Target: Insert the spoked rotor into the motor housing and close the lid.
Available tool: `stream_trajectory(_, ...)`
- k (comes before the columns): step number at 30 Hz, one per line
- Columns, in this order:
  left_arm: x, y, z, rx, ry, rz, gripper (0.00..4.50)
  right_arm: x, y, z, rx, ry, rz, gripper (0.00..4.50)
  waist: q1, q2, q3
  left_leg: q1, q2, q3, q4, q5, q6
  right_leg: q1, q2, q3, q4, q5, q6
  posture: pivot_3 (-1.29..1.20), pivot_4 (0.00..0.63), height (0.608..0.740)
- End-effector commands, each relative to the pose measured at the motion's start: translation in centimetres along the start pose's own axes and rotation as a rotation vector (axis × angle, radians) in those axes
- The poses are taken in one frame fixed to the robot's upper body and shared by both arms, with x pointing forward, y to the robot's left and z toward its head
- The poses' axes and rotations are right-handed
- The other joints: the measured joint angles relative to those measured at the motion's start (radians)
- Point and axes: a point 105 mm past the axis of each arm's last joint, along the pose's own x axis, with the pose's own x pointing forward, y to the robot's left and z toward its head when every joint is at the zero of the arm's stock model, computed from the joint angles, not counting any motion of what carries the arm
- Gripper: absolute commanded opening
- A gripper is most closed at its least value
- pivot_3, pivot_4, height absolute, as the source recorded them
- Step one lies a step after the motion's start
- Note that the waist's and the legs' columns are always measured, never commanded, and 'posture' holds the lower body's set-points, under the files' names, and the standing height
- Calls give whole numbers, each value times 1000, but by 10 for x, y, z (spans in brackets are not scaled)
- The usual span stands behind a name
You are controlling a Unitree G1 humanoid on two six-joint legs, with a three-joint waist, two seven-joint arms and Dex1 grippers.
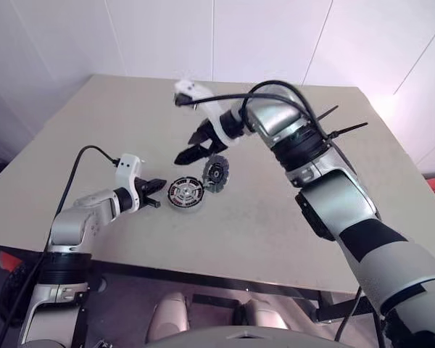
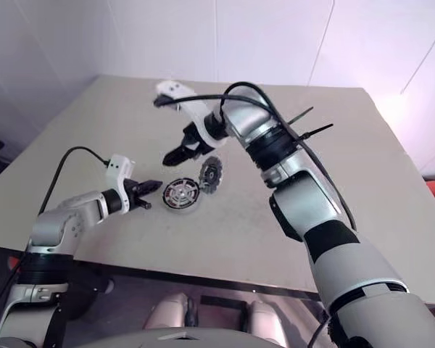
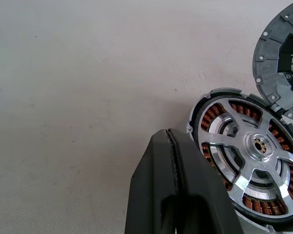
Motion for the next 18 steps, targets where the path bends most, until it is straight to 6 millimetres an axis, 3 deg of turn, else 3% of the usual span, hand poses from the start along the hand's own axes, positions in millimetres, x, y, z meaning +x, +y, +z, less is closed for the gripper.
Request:
stream_trajectory(1,4,-6,13,40,-36,-31,0,-19,-23,0,-65,-124,-96,4471,1,-1,0,0,0,0,0,0,0,0,0,0,0,0,0,0,0,740)
stream_trajectory(5,4,-9,14,45,-34,-48,0,-39,-62,-42,-192,-101,-291,4300,3,-2,1,0,-1,0,0,0,0,1,-1,0,0,0,0,0,0,740)
stream_trajectory(7,3,-9,14,47,-34,-58,0,-49,-76,-59,-209,-89,-364,3840,3,-2,2,0,-1,0,0,0,0,0,-1,0,0,0,0,0,0,740)
stream_trajectory(12,0,-8,10,50,-6,-71,0,-64,-94,-108,-202,-16,-471,2153,-3,-2,2,-3,-1,0,0,0,0,-2,0,0,1,0,0,0,0,740)
stream_trajectory(14,0,-8,10,51,-3,-74,0,-62,-91,-115,-166,-25,-454,1363,-4,-2,2,-3,-1,0,0,0,1,-3,0,0,1,0,0,0,0,740)
stream_trajectory(18,2,-8,14,60,5,-85,0,-48,-59,-125,-166,-23,-296,19,1,-2,2,-3,-1,0,0,0,1,-2,0,0,1,0,0,0,0,740)
